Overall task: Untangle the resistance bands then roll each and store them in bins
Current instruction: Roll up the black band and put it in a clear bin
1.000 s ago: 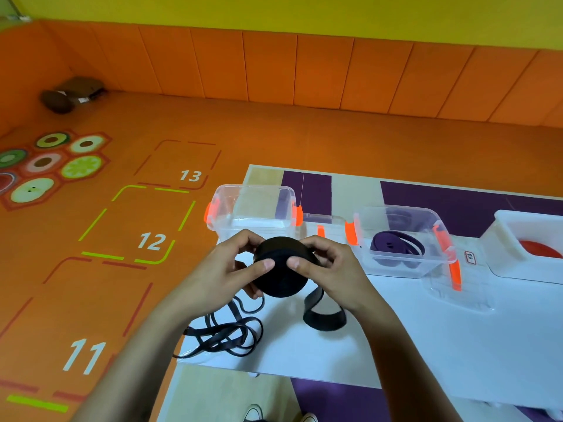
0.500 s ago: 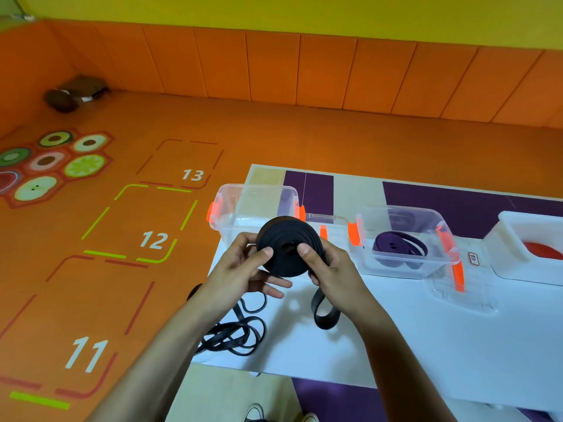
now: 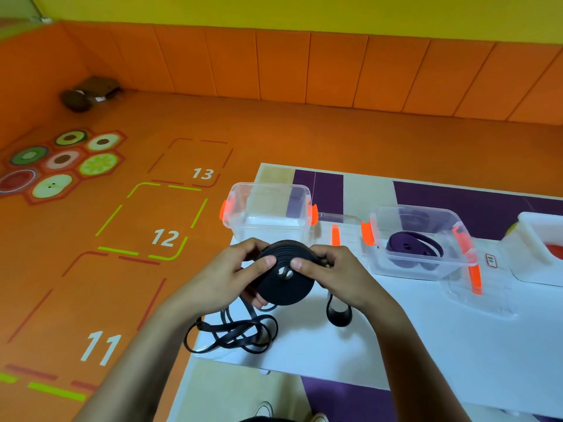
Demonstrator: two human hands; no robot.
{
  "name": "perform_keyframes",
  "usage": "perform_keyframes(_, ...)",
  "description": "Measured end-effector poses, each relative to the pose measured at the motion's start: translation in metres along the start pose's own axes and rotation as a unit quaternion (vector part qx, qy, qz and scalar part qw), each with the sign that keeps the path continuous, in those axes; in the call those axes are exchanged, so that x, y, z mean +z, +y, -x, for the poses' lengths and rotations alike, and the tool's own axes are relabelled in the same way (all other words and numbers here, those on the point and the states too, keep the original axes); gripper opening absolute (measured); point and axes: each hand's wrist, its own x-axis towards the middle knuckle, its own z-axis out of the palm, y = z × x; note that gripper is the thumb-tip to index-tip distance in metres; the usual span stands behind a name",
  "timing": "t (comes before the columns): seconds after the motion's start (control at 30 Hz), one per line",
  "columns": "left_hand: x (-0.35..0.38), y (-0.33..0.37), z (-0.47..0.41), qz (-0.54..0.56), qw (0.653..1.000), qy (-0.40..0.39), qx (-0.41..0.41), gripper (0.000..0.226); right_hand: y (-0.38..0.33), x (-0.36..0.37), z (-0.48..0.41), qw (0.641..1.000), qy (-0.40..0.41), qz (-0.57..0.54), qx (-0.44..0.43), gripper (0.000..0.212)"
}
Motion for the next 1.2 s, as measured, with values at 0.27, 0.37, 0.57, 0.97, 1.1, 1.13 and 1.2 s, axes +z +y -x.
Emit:
perform_keyframes(0.27,-0.004,-0.022,-0.001,0.179,0.974,0.137,-0.001,0.031,0.0,0.035,-0.023,0.984,0.139,-0.098,-0.056,0.008)
perform_keyframes(0.37,-0.003,-0.032,-0.001,0.233,0.96,0.157,-0.006,0.021,0.0,0.065,-0.03,0.964,0.214,-0.136,-0.078,0.011)
perform_keyframes(0.57,-0.016,-0.055,-0.002,0.34,0.919,0.194,-0.041,0.019,0.001,0.115,-0.049,0.947,0.29,-0.113,-0.075,0.008)
perform_keyframes(0.97,-0.042,-0.098,-0.061,0.176,0.952,0.213,-0.128,0.032,0.046,0.116,-0.113,0.966,0.258,0.017,0.023,0.039)
perform_keyframes(1.1,-0.058,-0.097,-0.119,0.102,0.96,0.238,-0.105,0.032,0.05,0.089,-0.166,0.965,0.26,0.036,0.023,0.043)
perform_keyframes(1.13,-0.062,-0.097,-0.134,0.087,0.96,0.247,-0.1,0.028,0.05,0.081,-0.18,0.967,0.249,0.039,0.027,0.045)
perform_keyframes(1.2,-0.072,-0.098,-0.169,0.066,0.958,0.257,-0.107,0.022,0.05,0.061,-0.213,0.977,0.203,0.044,0.042,0.046)
